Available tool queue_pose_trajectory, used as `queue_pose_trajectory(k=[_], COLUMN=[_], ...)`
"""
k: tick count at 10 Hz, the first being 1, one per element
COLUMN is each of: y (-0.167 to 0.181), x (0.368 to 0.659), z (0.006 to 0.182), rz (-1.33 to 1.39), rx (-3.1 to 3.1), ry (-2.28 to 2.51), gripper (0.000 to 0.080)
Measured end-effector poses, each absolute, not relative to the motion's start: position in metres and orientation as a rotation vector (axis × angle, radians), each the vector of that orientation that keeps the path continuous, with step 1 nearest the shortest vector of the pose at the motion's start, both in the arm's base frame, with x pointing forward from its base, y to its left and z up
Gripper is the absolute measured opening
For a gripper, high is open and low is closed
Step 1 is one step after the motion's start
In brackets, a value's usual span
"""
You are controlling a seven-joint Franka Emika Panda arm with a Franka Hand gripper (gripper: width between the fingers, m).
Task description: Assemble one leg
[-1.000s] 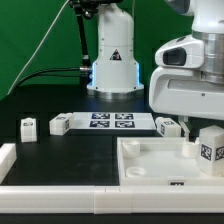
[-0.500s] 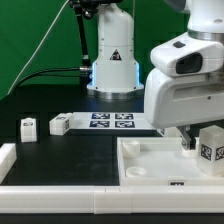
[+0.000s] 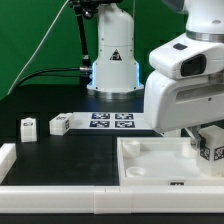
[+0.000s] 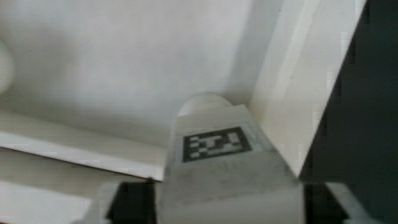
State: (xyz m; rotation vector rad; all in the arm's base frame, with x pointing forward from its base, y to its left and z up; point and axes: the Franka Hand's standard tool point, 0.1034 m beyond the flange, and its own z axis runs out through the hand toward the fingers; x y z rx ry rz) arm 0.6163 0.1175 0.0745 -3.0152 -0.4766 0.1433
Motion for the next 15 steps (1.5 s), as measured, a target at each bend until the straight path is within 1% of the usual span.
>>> queue_pose_trajectory(k=[2, 3, 5, 7, 9, 12, 13, 14, 15], y=[0.1178, 0.1186, 0.1207, 0.1218, 0.1221, 0.1228, 0.1235, 0.1237, 0.1241], x=[0.6163, 0.6161, 0.6153, 0.6150, 0.6156, 0.6164, 0.6162, 0.6162, 0.6163], z=[0.0744, 0.0741, 0.0738, 0.0736, 0.0739, 0.0742, 0.0740, 0.0740, 0.0741], rz=[0.147, 0.150, 0.164, 0.172, 0.179, 0.184, 0.185, 0.185, 0.183], rx=[-3.033, -3.055, -3.069, -3.025, -2.899, -2.719, -2.681, -2.698, -2.729], ry=[-0.365, -0.195, 0.350, 0.693, 1.136, 1.533, 1.604, 1.572, 1.512], gripper=[0.0291, 0.0291, 0.0291, 0.0291, 0.0292, 0.0292, 0.0373, 0.0373, 0.0512])
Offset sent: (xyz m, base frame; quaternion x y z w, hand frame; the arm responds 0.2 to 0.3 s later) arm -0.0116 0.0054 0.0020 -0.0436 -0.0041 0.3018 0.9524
